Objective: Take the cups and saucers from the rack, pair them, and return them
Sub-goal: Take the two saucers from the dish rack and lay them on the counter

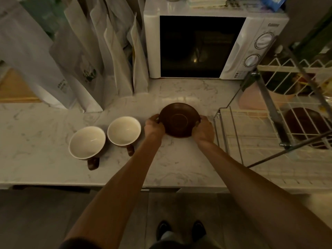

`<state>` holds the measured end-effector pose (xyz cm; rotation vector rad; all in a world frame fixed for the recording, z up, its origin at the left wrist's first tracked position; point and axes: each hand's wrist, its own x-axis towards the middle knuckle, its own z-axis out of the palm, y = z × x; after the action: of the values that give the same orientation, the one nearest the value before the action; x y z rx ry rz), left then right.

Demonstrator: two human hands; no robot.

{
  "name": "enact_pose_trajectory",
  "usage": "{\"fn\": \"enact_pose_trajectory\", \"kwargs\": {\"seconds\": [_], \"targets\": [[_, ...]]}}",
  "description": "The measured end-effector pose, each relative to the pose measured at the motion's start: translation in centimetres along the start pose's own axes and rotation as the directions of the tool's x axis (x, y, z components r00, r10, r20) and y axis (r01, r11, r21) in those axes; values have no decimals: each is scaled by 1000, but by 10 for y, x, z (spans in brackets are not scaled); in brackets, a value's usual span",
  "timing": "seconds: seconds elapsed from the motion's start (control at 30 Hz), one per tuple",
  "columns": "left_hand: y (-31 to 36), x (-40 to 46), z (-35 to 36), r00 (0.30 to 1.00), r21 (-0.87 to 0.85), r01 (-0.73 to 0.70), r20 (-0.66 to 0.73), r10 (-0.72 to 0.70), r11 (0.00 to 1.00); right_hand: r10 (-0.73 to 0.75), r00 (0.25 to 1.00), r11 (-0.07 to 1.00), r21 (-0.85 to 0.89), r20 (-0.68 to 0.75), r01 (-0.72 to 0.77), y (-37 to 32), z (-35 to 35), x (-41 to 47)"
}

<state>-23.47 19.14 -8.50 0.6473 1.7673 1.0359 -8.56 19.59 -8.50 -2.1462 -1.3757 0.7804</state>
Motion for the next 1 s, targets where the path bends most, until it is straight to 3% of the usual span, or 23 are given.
{"fn": "enact_pose_trajectory", "kwargs": {"seconds": [0.17,0.43,0.57,0.7,0.87,1.0], "targets": [[1,1,0,1000,21,-16,8,16,1000,-21,1000,1000,-19,13,21,-1,-1,1],[4,-17,-6,993,250,-119,43,112,961,-3,998,997,-77,63,8,-6,-9,-12],[-1,-34,-12,982,313,-190,55,182,931,-74,994,986,-141,81,85,-9,-23,-25],[-3,-56,-22,958,465,-279,78,275,840,-250,962,914,-303,110,272,-9,-38,-46],[0,-90,-41,911,558,-412,252,326,720,-486,858,770,-381,169,512,-5,-54,-74],[2,-124,-57,822,710,-566,454,343,418,-606,720,683,-243,338,689,6,-75,-92]]}}
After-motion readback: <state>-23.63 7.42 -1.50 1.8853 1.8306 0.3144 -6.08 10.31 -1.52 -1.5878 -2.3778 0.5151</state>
